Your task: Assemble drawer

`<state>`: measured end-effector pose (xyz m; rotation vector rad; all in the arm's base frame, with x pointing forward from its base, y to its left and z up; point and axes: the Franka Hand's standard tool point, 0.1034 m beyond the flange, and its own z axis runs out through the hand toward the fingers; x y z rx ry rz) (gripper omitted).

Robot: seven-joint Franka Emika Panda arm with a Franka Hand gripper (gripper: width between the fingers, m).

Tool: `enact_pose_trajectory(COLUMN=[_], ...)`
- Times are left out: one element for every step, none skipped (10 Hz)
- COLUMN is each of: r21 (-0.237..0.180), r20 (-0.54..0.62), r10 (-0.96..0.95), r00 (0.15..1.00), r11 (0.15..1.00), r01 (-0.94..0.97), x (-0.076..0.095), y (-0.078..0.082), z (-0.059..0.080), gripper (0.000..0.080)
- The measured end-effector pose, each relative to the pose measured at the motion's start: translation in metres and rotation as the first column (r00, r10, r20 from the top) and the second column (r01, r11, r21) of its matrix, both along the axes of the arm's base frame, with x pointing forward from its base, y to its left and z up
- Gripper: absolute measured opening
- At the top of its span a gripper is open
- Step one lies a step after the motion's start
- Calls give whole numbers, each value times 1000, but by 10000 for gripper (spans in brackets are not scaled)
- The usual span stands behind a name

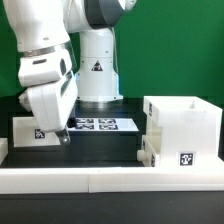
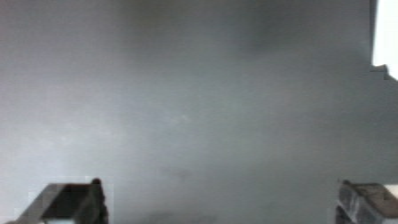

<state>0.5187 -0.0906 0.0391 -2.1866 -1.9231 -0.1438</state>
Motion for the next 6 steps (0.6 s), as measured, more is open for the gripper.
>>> enact_pose_trajectory(r21=[3, 3, 1, -13, -17, -32], r20=[-18, -19, -32, -63, -70, -82], r10=[-23, -22, -79, -209, -240, -328], r00=[1000, 1000, 996, 976, 968, 941], r11=[1000, 1000, 997, 978, 971, 945], r01=[23, 22, 79, 208, 239, 326], x=[-2, -2, -2, -2, -2, -2], y=[3, 3, 3, 4, 5, 2], z=[-1, -2, -2, -2, -2, -2], gripper=[649, 649, 649, 649, 649, 649])
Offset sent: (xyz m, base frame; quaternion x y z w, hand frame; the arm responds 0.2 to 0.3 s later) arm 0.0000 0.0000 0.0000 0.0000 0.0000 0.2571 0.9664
